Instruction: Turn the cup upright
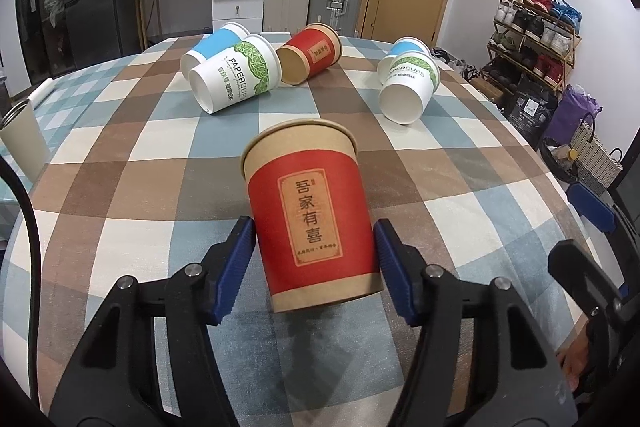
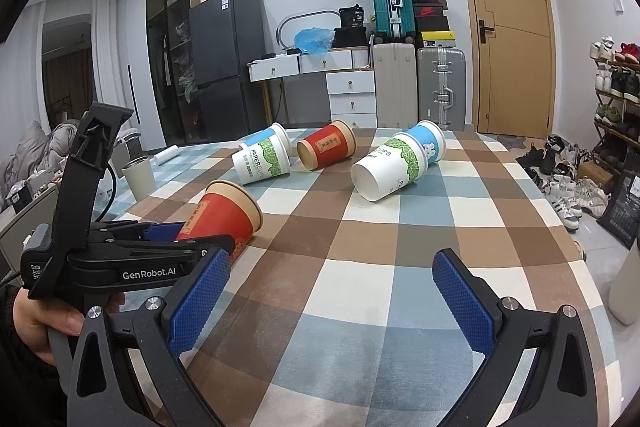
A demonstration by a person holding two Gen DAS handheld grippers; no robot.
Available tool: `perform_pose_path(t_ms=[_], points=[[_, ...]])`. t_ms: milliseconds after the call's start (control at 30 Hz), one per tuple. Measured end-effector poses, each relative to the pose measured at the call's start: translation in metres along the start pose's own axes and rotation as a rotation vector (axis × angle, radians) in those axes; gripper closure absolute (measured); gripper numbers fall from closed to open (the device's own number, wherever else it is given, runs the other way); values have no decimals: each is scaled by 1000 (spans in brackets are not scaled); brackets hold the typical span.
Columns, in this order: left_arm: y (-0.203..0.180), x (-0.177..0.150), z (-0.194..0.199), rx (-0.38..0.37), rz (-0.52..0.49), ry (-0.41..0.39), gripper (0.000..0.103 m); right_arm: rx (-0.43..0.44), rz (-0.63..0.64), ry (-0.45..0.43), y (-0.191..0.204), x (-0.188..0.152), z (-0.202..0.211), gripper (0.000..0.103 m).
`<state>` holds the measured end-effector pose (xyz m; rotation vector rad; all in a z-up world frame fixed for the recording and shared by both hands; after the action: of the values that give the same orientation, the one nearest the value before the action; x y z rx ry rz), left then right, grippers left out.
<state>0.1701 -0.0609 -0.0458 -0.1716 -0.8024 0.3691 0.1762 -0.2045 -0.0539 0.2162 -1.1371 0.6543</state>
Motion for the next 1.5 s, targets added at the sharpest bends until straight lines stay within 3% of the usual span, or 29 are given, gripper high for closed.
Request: perform_pose_path(t_ms=[567,867,1500], points=[[7,11,58,-20,-28,-100,45,39,42,-17,24,5,5,0],[23,-1,97,-31,-25,-133,45,54,60,-21,39,5,11,0],[26,-66,99,-55,-34,-53,45,66,71,-4,47,-3,16,0]])
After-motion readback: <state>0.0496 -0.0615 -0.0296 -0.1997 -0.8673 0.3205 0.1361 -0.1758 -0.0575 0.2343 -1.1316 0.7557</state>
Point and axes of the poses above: each gripper's, at about its wrist camera, not at the fingertips, and z roughly against the way its jaws point, y to its left, x to its top, the point moved 7 cm from there along -z, roughly the way its jaws point, and after that the axes turned 14 degrees about z, right-handed, at the moved point
